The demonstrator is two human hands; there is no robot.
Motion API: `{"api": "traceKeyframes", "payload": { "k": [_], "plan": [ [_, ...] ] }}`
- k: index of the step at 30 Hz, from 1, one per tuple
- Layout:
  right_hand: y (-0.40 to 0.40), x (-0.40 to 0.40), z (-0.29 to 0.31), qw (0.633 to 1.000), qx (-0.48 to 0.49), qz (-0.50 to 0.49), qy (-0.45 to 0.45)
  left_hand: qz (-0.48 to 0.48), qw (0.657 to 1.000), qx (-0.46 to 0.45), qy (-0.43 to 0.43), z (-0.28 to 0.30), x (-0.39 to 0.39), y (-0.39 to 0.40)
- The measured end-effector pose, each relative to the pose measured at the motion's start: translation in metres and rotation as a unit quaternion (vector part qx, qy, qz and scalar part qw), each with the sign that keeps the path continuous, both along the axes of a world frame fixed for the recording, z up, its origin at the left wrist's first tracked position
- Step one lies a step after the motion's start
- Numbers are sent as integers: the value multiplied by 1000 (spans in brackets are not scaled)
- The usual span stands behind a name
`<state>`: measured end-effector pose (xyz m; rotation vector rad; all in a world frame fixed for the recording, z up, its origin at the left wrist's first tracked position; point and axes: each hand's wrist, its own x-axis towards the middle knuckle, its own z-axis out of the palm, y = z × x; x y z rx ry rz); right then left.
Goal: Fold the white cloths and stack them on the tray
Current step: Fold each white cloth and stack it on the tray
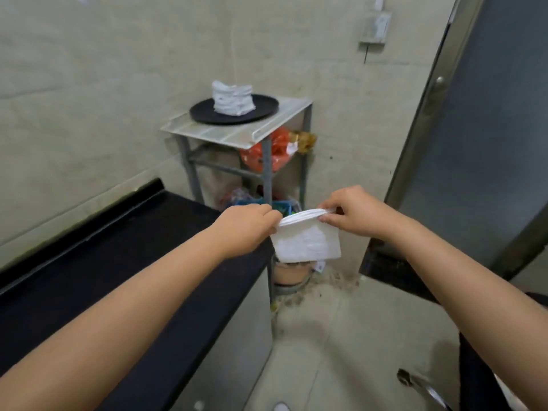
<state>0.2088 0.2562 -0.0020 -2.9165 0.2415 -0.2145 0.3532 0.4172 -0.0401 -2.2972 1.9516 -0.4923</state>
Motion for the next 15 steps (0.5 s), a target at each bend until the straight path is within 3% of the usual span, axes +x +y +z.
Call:
{"api": "traceKeyframes", "payload": {
  "k": [8, 15],
  "plan": [
    [-140, 123, 61, 999, -29, 18, -6, 86, 995, -19, 38, 65, 118, -139],
    [-230, 249, 105, 998, 35, 33, -36, 117, 984, -106, 80, 112, 225, -213]
  ]
}}
